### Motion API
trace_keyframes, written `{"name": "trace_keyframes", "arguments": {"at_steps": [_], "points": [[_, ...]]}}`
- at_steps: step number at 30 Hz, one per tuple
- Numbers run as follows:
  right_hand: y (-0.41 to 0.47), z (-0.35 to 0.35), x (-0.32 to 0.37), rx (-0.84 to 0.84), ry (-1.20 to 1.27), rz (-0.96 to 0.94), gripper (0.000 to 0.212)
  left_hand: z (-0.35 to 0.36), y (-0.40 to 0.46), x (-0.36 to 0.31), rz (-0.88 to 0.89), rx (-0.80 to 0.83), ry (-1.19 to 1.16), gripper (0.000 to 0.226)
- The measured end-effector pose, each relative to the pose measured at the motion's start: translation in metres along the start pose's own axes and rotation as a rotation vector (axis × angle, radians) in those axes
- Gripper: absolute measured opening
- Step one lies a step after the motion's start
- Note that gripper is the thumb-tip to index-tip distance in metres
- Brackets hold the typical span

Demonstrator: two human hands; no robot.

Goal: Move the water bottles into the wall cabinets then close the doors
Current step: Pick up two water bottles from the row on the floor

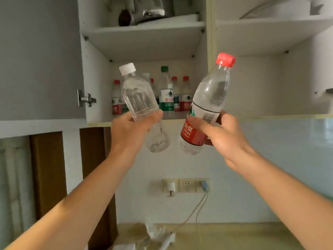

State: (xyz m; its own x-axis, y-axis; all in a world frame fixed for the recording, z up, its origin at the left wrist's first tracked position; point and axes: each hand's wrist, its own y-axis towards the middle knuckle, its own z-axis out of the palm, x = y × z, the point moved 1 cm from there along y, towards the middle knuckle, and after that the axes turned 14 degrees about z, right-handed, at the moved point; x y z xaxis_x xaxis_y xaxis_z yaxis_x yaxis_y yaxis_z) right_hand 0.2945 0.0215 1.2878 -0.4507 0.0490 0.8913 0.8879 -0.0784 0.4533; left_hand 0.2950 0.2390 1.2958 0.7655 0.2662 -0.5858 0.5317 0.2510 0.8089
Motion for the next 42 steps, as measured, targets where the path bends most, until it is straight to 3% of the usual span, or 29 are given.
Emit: {"name": "trace_keyframes", "arguments": {"at_steps": [6, 11, 14, 21, 26, 32, 42], "points": [[0.086, 0.011, 0.023, 0.056, -0.056, -0.130, 0.039, 0.024, 0.102, 0.005, -0.034, -0.102, -0.010, 0.053], [0.150, 0.019, 0.028, 0.039, -0.140, -0.072, 0.037, 0.045, 0.154, 0.041, 0.011, -0.133, 0.067, 0.046], [0.173, 0.029, 0.019, 0.012, -0.186, -0.024, 0.044, 0.050, 0.171, 0.066, -0.019, -0.104, 0.135, 0.056], [0.207, 0.044, 0.007, -0.051, -0.251, 0.015, 0.041, 0.056, 0.186, 0.107, 0.031, 0.097, 0.173, 0.032], [0.228, 0.044, -0.005, -0.140, -0.315, 0.055, 0.052, 0.069, 0.188, 0.116, 0.150, 0.232, 0.257, 0.025], [0.240, 0.047, -0.025, -0.243, -0.347, 0.009, 0.059, 0.084, 0.198, 0.126, 0.129, 0.260, 0.281, 0.045], [0.243, 0.053, -0.038, -0.331, -0.464, 0.003, 0.062, 0.109, 0.197, 0.143, 0.138, 0.156, 0.285, 0.041]]}}
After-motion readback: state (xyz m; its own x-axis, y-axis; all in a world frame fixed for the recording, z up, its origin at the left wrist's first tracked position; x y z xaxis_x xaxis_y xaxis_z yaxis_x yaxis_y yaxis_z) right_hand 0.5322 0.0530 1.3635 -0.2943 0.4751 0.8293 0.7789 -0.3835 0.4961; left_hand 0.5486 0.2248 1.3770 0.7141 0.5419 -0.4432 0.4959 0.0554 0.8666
